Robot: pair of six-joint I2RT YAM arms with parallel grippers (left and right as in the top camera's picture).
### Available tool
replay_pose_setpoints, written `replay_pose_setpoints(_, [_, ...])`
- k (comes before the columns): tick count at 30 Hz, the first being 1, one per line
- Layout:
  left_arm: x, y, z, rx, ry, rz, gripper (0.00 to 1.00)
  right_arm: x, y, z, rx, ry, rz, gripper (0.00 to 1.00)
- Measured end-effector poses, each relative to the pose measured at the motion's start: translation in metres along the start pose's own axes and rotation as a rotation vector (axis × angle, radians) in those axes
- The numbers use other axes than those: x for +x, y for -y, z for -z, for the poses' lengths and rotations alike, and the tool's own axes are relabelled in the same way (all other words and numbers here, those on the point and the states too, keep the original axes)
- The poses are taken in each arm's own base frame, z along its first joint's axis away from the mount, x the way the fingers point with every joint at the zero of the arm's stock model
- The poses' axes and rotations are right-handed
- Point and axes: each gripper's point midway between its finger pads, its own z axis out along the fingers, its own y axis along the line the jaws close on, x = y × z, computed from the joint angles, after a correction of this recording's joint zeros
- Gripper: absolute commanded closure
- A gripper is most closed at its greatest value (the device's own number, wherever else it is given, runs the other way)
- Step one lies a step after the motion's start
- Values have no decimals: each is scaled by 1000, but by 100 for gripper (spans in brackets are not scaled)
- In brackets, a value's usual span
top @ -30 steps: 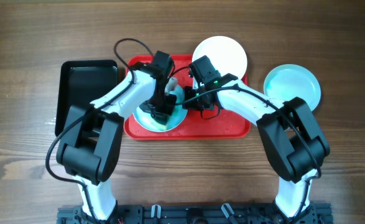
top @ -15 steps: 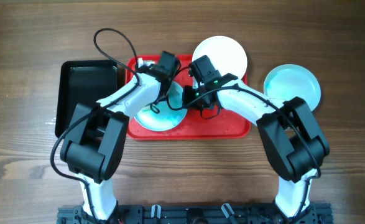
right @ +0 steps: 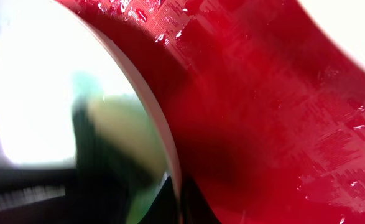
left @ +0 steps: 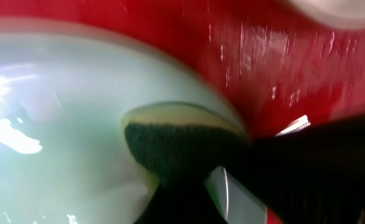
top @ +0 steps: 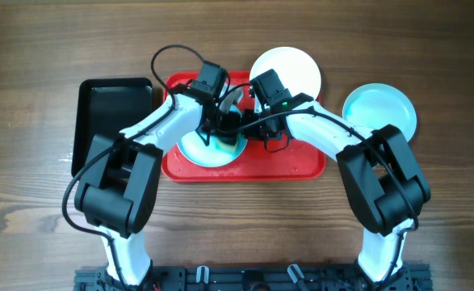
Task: Clean dirty plates on tray and stack at the side
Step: 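Scrub the second plate with the sponge in the left gripper, then lift the second plate with the right gripper and stack it on the first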
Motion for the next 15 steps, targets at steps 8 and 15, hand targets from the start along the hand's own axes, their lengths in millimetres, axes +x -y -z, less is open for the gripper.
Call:
replay_pose_setpoints(8, [-6,-86,29,-597,177,409,96,3,-6,-2,-10,-5,8,96])
replay_pose_setpoints(15, [37,-87,34,-578,-6,507,96,11,-13,-4,-27,-29,34,96])
